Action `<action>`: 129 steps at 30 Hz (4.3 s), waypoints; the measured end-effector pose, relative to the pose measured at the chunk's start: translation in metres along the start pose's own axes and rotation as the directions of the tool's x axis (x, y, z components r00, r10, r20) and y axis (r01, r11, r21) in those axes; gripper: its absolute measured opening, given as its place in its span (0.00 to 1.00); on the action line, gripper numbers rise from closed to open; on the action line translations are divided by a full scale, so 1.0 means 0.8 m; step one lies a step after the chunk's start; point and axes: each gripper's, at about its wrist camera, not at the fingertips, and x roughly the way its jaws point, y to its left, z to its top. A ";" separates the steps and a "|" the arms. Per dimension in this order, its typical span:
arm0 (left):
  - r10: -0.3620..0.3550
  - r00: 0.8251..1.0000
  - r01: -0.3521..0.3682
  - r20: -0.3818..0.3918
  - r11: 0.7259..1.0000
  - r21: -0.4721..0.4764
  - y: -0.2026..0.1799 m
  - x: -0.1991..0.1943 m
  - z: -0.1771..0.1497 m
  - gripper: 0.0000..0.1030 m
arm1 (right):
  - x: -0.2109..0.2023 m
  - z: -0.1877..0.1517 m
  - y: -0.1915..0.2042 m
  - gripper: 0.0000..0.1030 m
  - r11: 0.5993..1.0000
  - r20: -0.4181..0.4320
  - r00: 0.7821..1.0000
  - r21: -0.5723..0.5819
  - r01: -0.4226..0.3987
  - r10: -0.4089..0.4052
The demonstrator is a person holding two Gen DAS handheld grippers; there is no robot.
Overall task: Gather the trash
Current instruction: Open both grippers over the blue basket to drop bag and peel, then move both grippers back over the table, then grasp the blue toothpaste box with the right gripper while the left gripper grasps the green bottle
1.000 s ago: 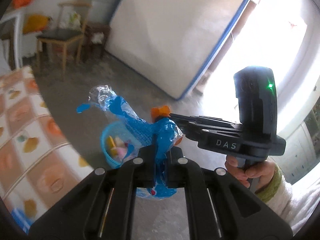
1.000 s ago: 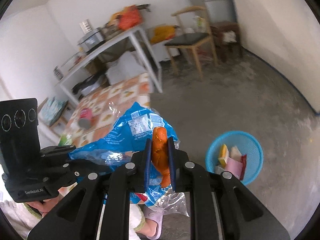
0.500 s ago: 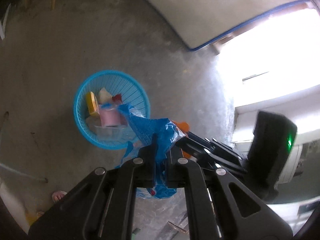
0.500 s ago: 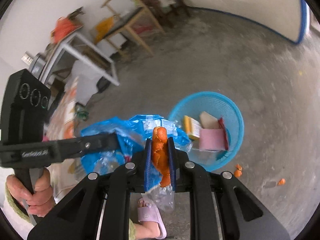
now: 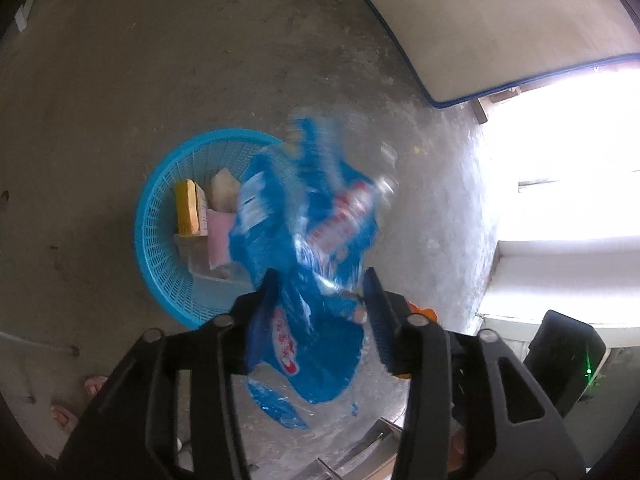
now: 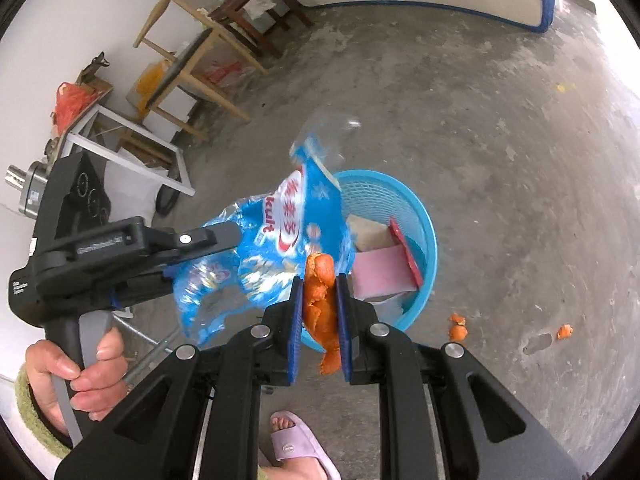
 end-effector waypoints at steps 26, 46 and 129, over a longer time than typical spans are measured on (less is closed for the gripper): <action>-0.049 0.968 0.017 0.247 0.991 0.129 0.016 -0.271 -0.078 0.71 | 0.070 0.024 0.104 0.16 0.970 -0.067 0.998 -0.241 -0.010 -0.007; 0.232 0.690 -0.142 0.686 0.972 -0.186 0.221 -0.521 -0.423 0.81 | 0.040 0.011 0.059 0.56 0.980 -0.042 0.988 -0.139 0.141 -0.149; 0.244 0.813 0.103 0.529 0.834 -0.542 0.366 -0.463 -0.599 0.73 | -0.032 -0.352 0.488 0.55 0.361 -0.333 0.942 -0.883 -0.301 -0.028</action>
